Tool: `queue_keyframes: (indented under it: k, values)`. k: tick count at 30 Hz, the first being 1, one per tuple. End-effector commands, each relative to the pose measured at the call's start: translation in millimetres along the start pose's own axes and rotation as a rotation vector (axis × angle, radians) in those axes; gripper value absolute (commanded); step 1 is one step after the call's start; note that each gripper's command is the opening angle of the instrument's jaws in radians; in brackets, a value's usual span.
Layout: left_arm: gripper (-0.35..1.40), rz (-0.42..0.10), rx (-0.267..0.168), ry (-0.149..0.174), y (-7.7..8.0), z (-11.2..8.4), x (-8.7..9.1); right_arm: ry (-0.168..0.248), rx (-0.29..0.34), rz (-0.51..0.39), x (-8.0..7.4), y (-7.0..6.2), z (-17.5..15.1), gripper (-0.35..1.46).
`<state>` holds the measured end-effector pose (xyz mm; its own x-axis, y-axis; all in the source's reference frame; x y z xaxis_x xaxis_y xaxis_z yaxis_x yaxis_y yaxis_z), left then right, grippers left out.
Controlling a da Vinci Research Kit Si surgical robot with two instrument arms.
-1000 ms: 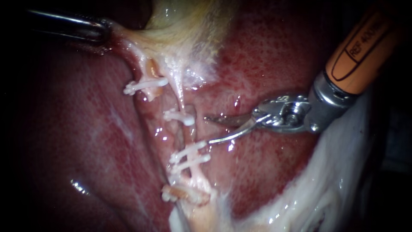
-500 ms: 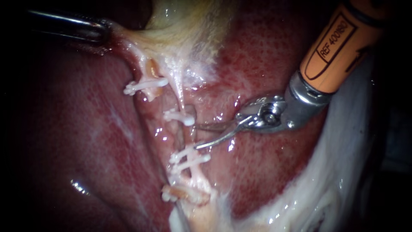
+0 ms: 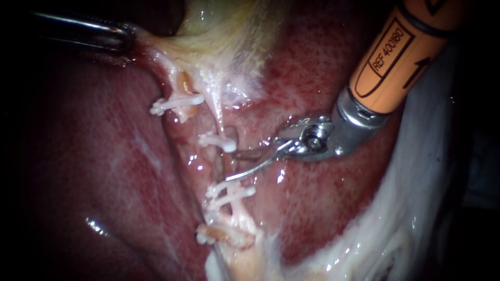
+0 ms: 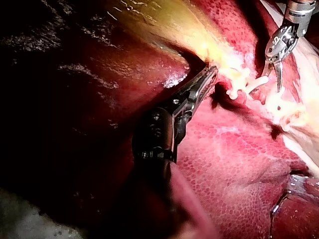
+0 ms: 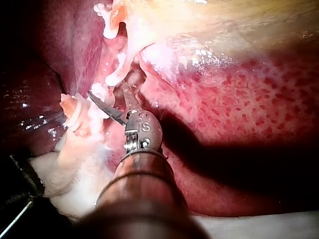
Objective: Go to the cutting position right tube
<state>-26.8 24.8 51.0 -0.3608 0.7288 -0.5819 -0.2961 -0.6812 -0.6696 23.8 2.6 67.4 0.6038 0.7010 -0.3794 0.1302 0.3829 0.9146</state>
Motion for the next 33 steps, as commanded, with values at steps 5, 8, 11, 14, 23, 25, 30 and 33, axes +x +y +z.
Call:
queue_keyframes:
  k: [5,8,11,14,23,25,30,33]
  values:
    - [-0.35,0.000,0.000,0.000,0.0,0.0,0.0,0.039,0.067,-0.021,0.3,0.0,0.5,1.36]
    - [-0.35,0.000,0.000,0.000,0.0,0.0,0.0,0.060,0.098,-0.029,0.6,0.1,0.9,1.35]
    - [-0.35,0.000,0.000,0.000,0.0,0.0,0.0,0.071,0.116,-0.034,0.8,0.1,1.4,1.33]
    - [-0.35,0.000,0.000,0.000,0.0,0.0,0.0,0.069,0.136,-0.043,0.8,-0.2,1.8,1.30]
    - [-0.35,0.000,0.000,0.000,-0.1,0.1,0.0,0.101,0.180,-0.084,1.5,-0.3,3.5,1.28]
    - [-0.35,0.000,0.000,0.000,-0.1,0.1,0.0,0.118,0.192,-0.091,1.8,-0.2,3.8,1.26]
    - [-0.35,0.000,0.001,0.000,-0.1,0.2,0.0,0.146,0.208,-0.103,2.2,0.2,4.5,1.25]
    - [-0.35,0.000,0.001,0.000,-0.1,0.2,0.1,0.153,0.210,-0.115,2.5,0.2,4.7,1.21]
